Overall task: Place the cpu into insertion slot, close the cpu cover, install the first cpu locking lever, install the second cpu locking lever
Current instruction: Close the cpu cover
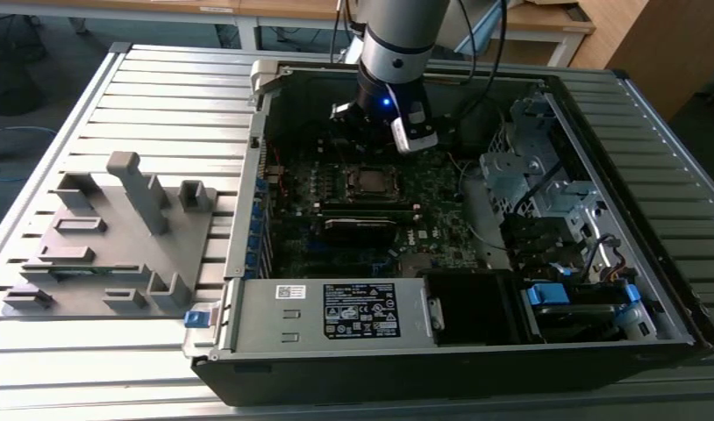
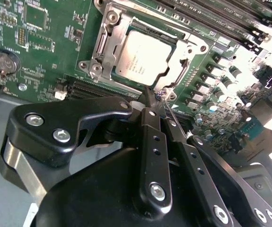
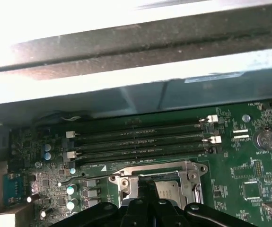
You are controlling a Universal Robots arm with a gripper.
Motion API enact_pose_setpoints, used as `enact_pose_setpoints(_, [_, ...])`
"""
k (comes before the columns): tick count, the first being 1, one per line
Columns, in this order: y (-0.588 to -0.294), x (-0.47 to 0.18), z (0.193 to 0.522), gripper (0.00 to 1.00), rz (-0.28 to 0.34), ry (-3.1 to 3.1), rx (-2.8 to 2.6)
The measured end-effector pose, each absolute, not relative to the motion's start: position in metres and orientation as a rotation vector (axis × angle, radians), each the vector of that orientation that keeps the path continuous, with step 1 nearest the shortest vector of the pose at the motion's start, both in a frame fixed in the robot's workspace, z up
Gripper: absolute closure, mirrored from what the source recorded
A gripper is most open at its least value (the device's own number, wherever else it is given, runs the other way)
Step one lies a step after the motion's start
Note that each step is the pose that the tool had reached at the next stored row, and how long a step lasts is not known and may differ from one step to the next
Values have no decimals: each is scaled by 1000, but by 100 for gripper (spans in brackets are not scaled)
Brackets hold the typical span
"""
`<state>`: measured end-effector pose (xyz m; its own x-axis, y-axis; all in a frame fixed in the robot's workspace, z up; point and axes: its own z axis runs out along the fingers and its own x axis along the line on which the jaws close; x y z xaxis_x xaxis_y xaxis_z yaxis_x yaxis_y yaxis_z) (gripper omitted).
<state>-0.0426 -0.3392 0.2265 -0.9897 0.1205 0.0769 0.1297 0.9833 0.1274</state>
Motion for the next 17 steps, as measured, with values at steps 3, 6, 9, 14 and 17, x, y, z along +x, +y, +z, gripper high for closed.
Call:
enact_pose_setpoints(3, [-339, -43, 227, 90, -212, -3059, -167])
enact_pose_setpoints(6, [-339, -43, 227, 90, -221, -3058, -141])
enact_pose_setpoints(9, [-339, -43, 227, 90, -230, -3057, -116])
enact_pose_setpoints(14, [-339, -43, 227, 90, -249, -3054, -68])
enact_pose_setpoints(17, [-339, -43, 226, 90, -254, -3053, -38])
